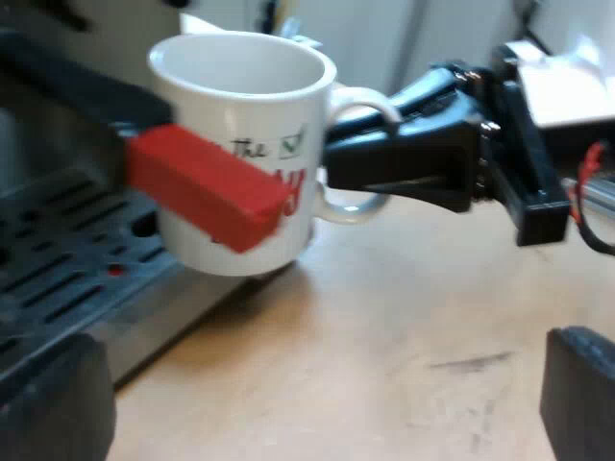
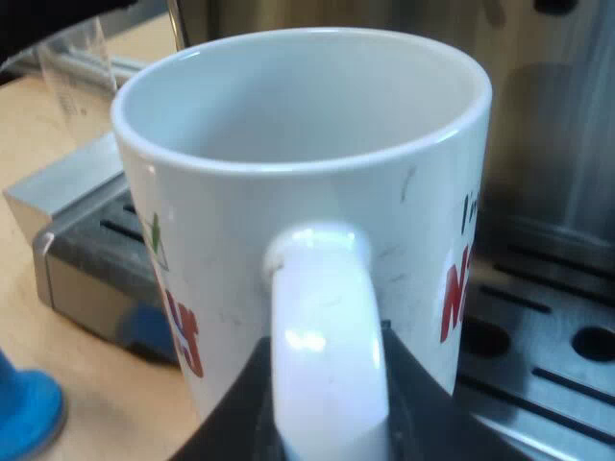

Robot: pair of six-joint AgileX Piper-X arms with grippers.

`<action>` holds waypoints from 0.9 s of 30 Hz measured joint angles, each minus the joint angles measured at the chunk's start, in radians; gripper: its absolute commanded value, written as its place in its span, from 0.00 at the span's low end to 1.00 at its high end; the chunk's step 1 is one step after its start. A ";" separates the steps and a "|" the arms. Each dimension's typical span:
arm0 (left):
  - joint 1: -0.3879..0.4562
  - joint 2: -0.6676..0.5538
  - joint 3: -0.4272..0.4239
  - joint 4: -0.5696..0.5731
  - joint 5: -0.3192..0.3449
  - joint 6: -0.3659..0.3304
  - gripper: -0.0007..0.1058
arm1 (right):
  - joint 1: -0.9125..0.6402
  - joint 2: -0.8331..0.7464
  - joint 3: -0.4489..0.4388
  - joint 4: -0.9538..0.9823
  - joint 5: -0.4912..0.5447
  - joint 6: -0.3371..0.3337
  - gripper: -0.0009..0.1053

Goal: Remove mug from coffee machine

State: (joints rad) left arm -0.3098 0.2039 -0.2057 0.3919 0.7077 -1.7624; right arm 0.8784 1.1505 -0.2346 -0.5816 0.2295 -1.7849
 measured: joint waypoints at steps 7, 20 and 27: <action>-0.069 0.000 0.000 0.002 0.000 -0.003 0.86 | 0.000 -0.166 0.000 0.169 0.024 0.000 0.01; -0.076 0.000 0.000 0.002 0.000 -0.003 0.86 | 0.000 -0.465 0.001 0.526 0.080 0.034 0.01; -0.076 0.000 0.000 0.002 0.000 -0.003 0.86 | 0.000 -0.562 0.001 0.726 0.212 0.081 0.01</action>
State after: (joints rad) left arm -0.3855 0.2039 -0.2057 0.3936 0.7081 -1.7651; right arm 0.8784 0.5887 -0.2332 0.1440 0.4410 -1.7041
